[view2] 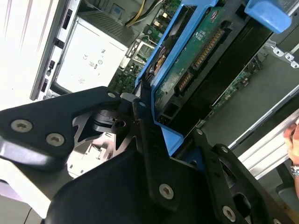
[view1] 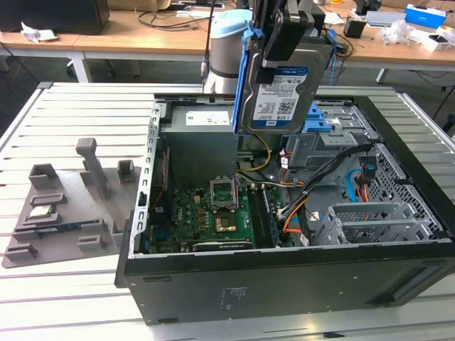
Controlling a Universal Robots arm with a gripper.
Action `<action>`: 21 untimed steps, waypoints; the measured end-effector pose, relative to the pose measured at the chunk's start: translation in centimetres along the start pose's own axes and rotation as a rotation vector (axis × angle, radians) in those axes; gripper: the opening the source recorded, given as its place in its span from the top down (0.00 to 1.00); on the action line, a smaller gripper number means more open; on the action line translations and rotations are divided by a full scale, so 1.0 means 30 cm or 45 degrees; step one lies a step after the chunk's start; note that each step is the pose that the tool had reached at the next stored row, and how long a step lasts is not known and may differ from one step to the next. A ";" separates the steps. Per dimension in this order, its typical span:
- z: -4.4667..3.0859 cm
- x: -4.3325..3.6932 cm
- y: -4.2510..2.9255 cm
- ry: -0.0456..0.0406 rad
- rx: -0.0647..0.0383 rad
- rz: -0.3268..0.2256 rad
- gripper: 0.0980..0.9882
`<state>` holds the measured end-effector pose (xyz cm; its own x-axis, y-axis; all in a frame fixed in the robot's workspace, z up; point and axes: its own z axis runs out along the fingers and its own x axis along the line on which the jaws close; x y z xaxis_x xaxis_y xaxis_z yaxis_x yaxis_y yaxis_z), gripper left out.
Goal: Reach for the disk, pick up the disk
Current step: 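Pick up the disk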
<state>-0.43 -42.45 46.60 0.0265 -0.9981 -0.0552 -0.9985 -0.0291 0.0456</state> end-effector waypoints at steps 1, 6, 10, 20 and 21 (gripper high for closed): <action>0.000 0.003 0.000 0.000 0.000 0.000 0.69; 0.000 0.018 0.000 0.000 0.000 0.000 0.69; 0.000 0.028 0.001 0.000 0.000 0.000 0.69; 0.000 0.088 0.002 0.000 0.000 0.000 0.69; 0.000 0.090 0.002 0.000 0.000 0.000 0.69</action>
<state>-0.43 -45.15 46.45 0.0265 -0.9981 -0.0552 -0.9985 -0.0290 0.0456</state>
